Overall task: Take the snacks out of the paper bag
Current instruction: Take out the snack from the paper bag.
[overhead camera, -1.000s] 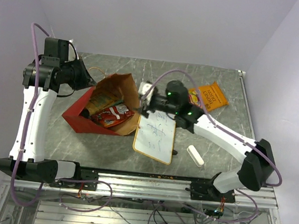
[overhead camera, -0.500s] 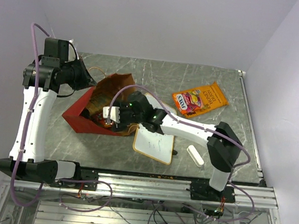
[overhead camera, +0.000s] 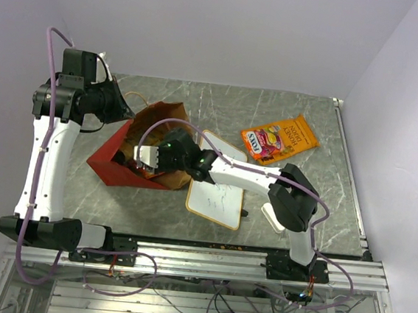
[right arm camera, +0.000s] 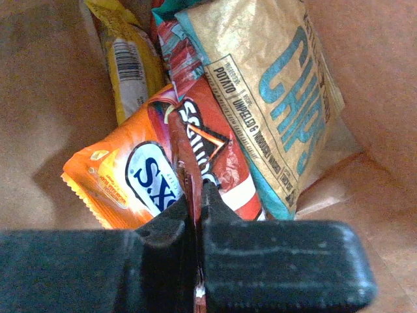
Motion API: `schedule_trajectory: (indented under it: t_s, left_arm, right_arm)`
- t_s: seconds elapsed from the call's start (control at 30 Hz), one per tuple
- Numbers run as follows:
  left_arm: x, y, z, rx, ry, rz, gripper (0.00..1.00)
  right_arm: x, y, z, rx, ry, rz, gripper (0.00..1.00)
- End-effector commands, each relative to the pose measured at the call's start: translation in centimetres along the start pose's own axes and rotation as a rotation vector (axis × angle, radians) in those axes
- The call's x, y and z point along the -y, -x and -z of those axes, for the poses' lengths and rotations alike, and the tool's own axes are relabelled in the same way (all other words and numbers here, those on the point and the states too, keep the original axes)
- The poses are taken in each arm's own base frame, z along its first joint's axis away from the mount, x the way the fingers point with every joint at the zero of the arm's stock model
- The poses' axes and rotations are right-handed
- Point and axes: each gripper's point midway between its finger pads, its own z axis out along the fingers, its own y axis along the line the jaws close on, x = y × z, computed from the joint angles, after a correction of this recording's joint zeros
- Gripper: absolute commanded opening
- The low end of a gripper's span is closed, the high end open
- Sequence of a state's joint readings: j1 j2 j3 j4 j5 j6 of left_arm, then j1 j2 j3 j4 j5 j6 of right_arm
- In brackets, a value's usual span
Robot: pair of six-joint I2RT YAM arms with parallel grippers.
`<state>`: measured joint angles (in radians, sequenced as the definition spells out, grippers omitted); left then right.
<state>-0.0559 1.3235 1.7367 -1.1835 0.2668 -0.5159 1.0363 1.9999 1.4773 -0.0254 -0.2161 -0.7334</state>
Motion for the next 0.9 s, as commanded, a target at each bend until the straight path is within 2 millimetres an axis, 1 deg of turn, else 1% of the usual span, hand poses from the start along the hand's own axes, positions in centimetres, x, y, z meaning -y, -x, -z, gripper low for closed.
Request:
schedule_trajectory:
  t_s: [0.0, 0.13, 0.27, 0.4, 0.6, 0.77, 0.87]
  left_arm:
    - [1.0, 0.2, 0.8, 0.006, -0.036, -0.029, 0.07]
    - [0.8, 0.2, 0.7, 0.008, -0.029, -0.024, 0.07]
    - [0.6, 0.5, 0.8, 0.018, -0.008, -0.023, 0.07]
    - [0.7, 0.7, 0.7, 0.023, -0.014, -0.013, 0.07]
    - [0.6, 0.9, 0.7, 0.033, -0.003, 0.009, 0.07]
    - [0.8, 1.0, 0.5, 0.041, -0.015, 0.035, 0.07]
    - [0.6, 1.3, 0.5, 0.053, 0.004, 0.044, 0.07]
  right_arm:
    - [1.9, 1.9, 1.6, 0.021, -0.057, -0.009, 0.00]
    - [3.1, 3.9, 4.1, 0.070, -0.110, -0.023, 0.00]
    - [4.8, 6.7, 6.6, 0.137, -0.163, -0.062, 0.00]
    - [6.6, 9.3, 9.1, 0.191, -0.213, -0.070, 0.00]
    - [7.9, 11.1, 12.5, 0.208, -0.257, -0.055, 0.00]
    - [9.0, 13.0, 16.5, 0.256, -0.319, -0.037, 0.00]
    - [9.6, 14.0, 19.4, 0.269, -0.362, -0.025, 0.00]
